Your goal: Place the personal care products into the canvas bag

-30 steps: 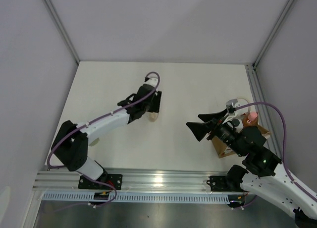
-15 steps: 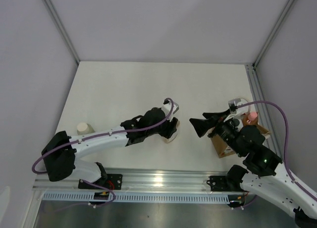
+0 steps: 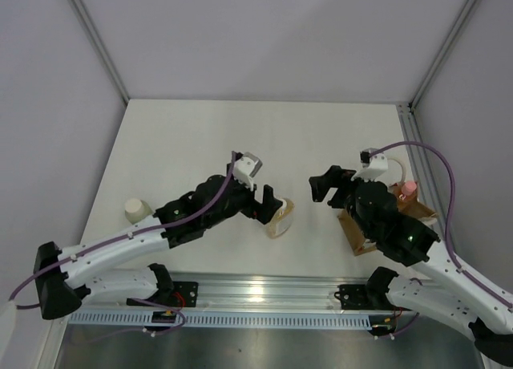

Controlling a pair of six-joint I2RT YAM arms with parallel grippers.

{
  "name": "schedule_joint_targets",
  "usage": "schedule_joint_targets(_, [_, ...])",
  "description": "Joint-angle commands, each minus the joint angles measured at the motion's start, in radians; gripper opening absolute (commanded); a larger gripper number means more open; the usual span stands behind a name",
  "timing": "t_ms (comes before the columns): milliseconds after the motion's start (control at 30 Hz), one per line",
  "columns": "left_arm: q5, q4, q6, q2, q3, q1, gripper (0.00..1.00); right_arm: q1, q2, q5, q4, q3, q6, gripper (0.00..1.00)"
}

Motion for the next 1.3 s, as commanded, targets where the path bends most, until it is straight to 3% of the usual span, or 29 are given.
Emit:
schedule_joint_targets(0, [-0.243,-0.087,-0.059,-0.117,0.005,-0.002,0.99,0.007,0.031,0.122,-0.069,0.041,0.171,0.88])
schedule_joint_targets(100, [-0.458,-0.068,-0.004,-0.206,-0.062,-0.002,0.99,0.017,0.100,0.096,-0.051,0.053,0.182,0.88])
schedule_joint_targets(200, [-0.497,-0.015,-0.006,-0.281,-0.143,-0.004,0.99,0.036,0.173,-0.126,0.050,0.069,-0.078,0.90])
schedule_joint_targets(233, [-0.487,0.013,0.009,-0.300,-0.165,-0.004,0.99,0.036,0.192,-0.148,0.051,0.081,-0.170,0.90])
schedule_joint_targets(300, [-0.546,-0.007,0.023,-0.333,-0.190,-0.004,0.99,0.037,0.238,-0.069,-0.033,0.164,-0.173,0.89])
schedule_joint_targets(367, [-0.617,-0.036,0.007,-0.353,-0.177,-0.005,0.99,0.036,0.250,0.006,-0.102,0.213,-0.049,0.89])
schedule_joint_targets(633, [-0.749,-0.012,-0.004,-0.522,-0.265,-0.011,0.99,0.102,0.330,0.232,-0.139,0.141,0.396,0.86])
schedule_joint_targets(733, [-0.766,0.005,0.002,-0.585,-0.288,-0.019,0.99,0.146,0.412,0.217,-0.114,0.161,0.447,0.86])
schedule_joint_targets(833, [-0.798,0.008,0.005,-0.619,-0.302,-0.034,1.00,0.234,0.451,0.307,-0.093,0.208,0.473,0.86])
schedule_joint_targets(967, [-0.811,0.014,0.011,-0.634,-0.303,-0.045,0.99,0.310,0.520,0.476,-0.259,0.283,0.646,0.86])
schedule_joint_targets(1267, [-0.849,0.017,0.014,-0.646,-0.309,-0.051,0.99,0.329,0.741,0.447,-0.491,0.411,0.886,0.86])
